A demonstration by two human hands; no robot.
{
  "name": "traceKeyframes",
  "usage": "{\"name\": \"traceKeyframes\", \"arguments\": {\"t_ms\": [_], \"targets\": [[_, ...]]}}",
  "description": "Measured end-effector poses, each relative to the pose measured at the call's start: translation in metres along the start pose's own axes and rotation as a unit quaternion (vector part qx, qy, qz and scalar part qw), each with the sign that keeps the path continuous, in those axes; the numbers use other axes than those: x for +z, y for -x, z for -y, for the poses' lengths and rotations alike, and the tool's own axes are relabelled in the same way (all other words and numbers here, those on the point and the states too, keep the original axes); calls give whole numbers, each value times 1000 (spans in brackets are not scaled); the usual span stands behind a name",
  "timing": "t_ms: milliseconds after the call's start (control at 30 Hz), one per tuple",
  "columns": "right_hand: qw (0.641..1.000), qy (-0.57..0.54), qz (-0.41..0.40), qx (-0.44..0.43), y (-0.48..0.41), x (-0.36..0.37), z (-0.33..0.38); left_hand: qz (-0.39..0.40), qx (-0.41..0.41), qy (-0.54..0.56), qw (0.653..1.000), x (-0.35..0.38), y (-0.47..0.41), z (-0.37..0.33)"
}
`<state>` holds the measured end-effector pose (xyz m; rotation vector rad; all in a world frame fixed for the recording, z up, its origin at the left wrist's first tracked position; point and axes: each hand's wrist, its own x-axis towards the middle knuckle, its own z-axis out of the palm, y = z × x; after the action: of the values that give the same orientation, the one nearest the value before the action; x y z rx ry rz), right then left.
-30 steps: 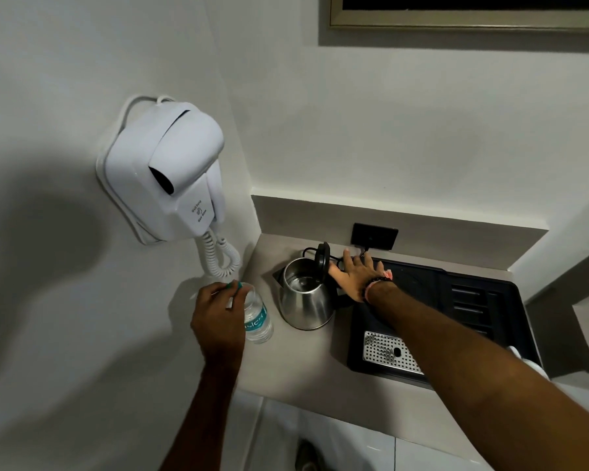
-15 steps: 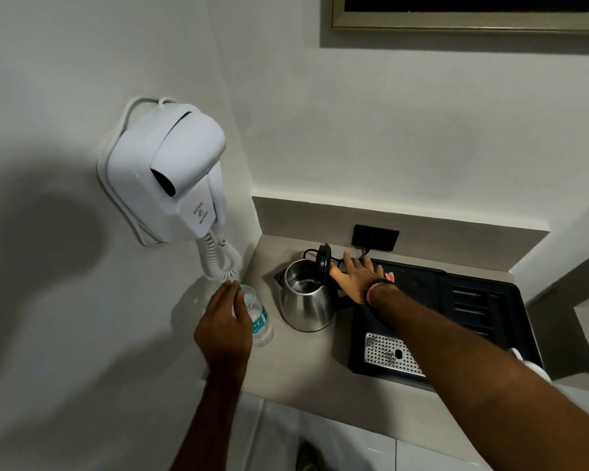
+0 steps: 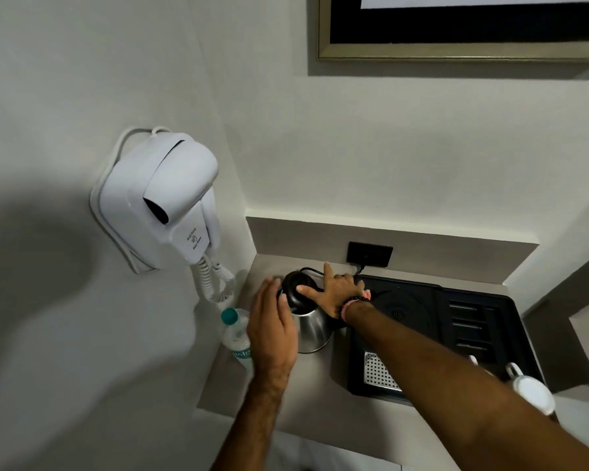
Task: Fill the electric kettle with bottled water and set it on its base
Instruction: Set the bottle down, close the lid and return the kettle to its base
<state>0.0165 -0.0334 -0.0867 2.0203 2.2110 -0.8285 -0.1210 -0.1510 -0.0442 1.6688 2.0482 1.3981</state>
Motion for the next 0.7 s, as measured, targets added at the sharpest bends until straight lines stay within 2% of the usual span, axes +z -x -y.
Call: {"name": "traceKeyframes", "arguments": {"t_ms": [67,167,233,300,433,600,700], "targets": [[999,33,-15,-28,-1,5,5,82,-12,-17,996,17,-3,8],[992,66,-37,-103,-1,10,-2,218,-37,-68,973,39,-11,31],[985,92,-37,-140,0,11,-11,270,-32,-116,955,48,-14,47],[980,118,-27,-155,0,11,-21,287,-30,-130,949,54,-13,56],[974,163,-23,-158,0,16,-33,273,-29,-120,954,63,-7,66],[979,144,-22,-141,2,19,-32,261,-38,-107,959,69,-1,74],[989,88,6,-116,3,14,-33,251,-55,-95,962,72,-4,74]]}}
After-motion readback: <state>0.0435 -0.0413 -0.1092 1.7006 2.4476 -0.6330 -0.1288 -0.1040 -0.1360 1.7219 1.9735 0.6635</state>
